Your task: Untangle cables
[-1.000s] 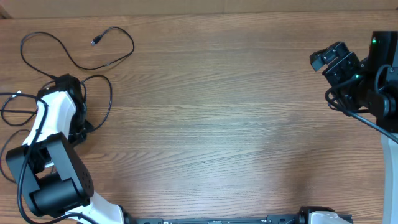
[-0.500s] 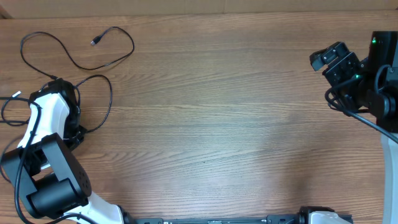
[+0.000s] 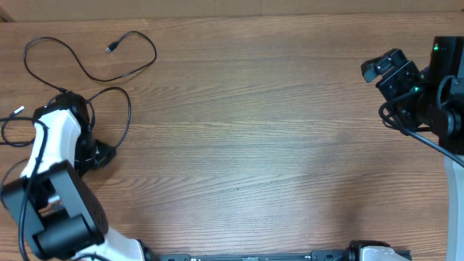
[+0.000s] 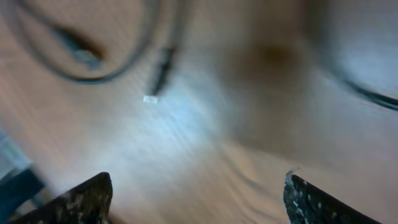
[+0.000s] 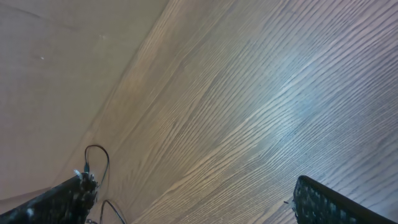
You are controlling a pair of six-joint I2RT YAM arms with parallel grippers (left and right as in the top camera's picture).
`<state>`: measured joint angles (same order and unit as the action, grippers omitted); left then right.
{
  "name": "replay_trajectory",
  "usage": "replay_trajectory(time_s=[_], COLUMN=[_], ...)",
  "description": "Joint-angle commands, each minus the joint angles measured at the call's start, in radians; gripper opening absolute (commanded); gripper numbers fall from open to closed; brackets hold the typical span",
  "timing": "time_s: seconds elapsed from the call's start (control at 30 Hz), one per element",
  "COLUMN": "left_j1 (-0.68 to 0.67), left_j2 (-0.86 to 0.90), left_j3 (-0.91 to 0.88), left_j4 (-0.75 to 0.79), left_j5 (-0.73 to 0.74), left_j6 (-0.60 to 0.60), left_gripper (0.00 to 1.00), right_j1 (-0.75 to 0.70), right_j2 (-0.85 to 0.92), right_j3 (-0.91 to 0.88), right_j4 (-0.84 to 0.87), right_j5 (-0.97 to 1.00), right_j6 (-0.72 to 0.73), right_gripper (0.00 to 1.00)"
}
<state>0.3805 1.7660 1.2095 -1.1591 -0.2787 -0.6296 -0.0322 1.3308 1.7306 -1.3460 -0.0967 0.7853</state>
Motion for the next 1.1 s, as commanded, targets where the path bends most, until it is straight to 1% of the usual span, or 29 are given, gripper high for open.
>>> replay_trajectory(time_s=[0.0, 0.07, 0.17, 0.23, 0.33, 0.37, 0.4, 0.43, 0.47, 0.53, 0.63, 0.8, 1.07], left_j1=[-0.056, -0.089, -0.162, -0.226, -0.349, -0.383, -0.431, -0.468, -0.505, -0.549, -0.598, -0.623, -0.623], left_j2=[-0.169, -0.230, -0.333, -0.395, -0.485, -0.509, -0.546, -0.576, -0.612, -0.665, -0.746, -0.851, -0.860], left_j3=[0.000, 0.000, 0.000, -0.001, -0.001, -0.001, -0.001, -0.001, -0.001, -0.001, -0.001, -0.001, -0.001], left_j4=[0.031, 0.033, 0.033, 0.028, 0.007, 0.002, -0.013, -0.029, -0.045, -0.067, -0.119, -0.261, -0.281], left_j5=[0.215, 0.254, 0.335, 0.385, 0.399, 0.395, 0.380, 0.359, 0.336, 0.311, 0.327, 0.491, 0.486], left_j6=[0.128, 0.144, 0.211, 0.238, 0.234, 0.231, 0.209, 0.174, 0.141, 0.116, 0.076, 0.026, 0.027], left_gripper=[0.87, 0.88, 0.87, 0.85, 0.83, 0.85, 0.94, 1.00, 1.00, 1.00, 1.00, 1.00, 1.00], right_j1=[-0.003, -0.003, -0.003, -0.003, -0.003, -0.003, -0.003, -0.003, -0.003, -0.003, -0.003, -0.003, -0.003], right_j2=[-0.004, -0.004, -0.004, -0.004, -0.004, -0.004, -0.004, -0.004, -0.004, -0.004, -0.004, -0.004, -0.004], right_j3=[0.004, 0.004, 0.004, 0.004, 0.004, 0.004, 0.004, 0.004, 0.004, 0.004, 0.004, 0.004, 0.004], right_j4=[0.005, 0.005, 0.005, 0.005, 0.005, 0.005, 0.005, 0.005, 0.005, 0.005, 0.005, 0.005, 0.005], right_j5=[0.010, 0.010, 0.010, 0.010, 0.010, 0.010, 0.010, 0.010, 0.010, 0.010, 0.010, 0.010, 0.010], right_j6=[-0.005, -0.005, -0.005, -0.005, -0.005, -0.005, -0.005, -0.005, -0.005, -0.005, -0.005, -0.005, -0.005], right_gripper=[1.00, 1.00, 1.00, 1.00, 1.00, 1.00, 1.00, 1.00, 1.00, 1.00, 1.00, 1.00, 1.00])
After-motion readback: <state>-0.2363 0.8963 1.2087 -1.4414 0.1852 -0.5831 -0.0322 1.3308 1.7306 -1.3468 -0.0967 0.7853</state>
